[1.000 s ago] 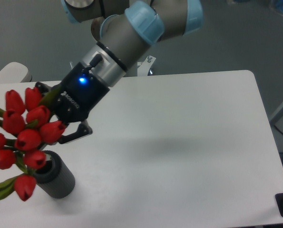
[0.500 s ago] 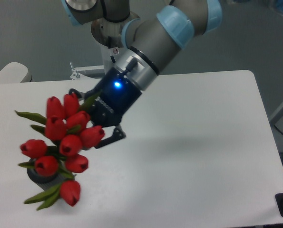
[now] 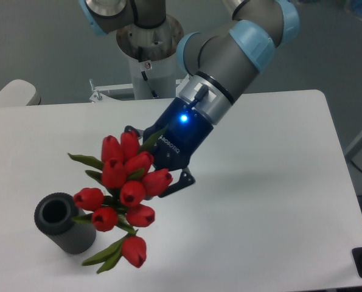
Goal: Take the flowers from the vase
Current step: 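Lift the gripped tulips up out of the grey vase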
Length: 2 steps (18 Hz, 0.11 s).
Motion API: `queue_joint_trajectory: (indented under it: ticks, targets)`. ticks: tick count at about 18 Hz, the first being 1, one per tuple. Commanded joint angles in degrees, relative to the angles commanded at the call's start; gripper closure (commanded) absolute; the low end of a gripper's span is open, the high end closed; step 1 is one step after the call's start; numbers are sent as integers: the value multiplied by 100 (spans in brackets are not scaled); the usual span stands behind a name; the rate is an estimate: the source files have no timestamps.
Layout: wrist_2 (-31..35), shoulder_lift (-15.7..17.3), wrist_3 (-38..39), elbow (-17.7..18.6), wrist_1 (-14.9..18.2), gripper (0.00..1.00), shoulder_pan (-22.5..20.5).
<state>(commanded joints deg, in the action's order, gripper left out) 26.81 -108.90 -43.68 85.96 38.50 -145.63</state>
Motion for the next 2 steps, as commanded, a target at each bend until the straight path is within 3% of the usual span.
queue_joint_trajectory:
  ticks: [2]
  targets:
    - [0, 18, 9, 0, 9, 63, 9]
